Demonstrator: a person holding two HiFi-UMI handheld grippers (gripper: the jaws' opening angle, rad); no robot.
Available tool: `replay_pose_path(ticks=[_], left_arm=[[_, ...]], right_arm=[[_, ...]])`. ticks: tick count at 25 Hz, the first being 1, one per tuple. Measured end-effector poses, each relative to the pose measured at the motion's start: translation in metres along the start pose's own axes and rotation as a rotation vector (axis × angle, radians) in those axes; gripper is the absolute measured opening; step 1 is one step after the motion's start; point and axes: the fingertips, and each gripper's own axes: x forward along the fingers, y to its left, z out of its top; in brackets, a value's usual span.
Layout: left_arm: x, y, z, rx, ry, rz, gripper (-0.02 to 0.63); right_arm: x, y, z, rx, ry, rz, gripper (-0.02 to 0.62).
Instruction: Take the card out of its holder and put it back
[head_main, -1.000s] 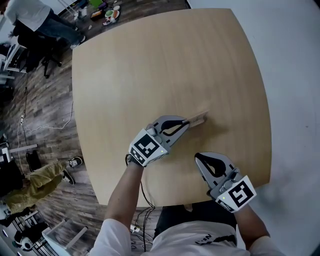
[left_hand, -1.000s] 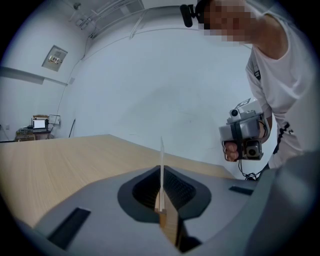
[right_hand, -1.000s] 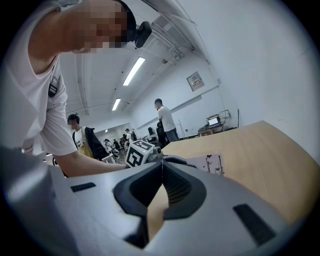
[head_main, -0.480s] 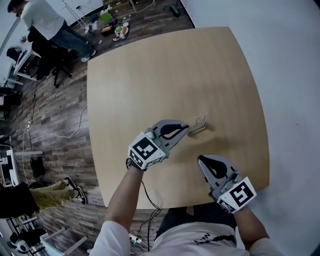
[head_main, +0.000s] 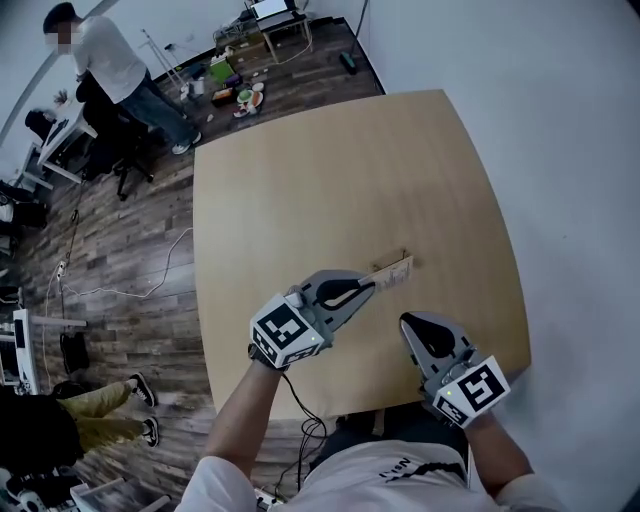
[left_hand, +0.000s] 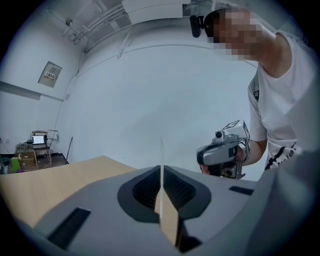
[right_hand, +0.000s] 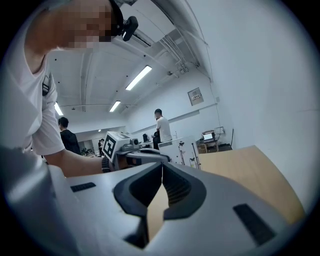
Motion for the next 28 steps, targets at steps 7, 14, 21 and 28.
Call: replay_pose_path(ticks=[7, 14, 21, 28], left_arm=[[-0.046, -0.054, 0.022, -0.015, 0.003, 0.017, 0.025], [-0.091, -0.095, 0.055, -0.076, -0.100, 0.062, 0.025], [-0.136, -0.136, 0.057, -0.068, -0.117, 0.054, 0.025], [-0.155, -0.157, 0.065, -0.041, -0.119, 0.053, 0.025]], right_arm=[[-0.026, 0.041, 0.016, -0.009, 0.011, -0.028, 0.015], [-0.046, 0.085, 0.039, -0.053, -0.039, -0.010, 0.015], [-0.069, 0.138, 0.052, -0.082, -0.083, 0.008, 0.015], [-0.080, 0.164, 0.058, -0.111, -0.104, 0.023, 0.015]])
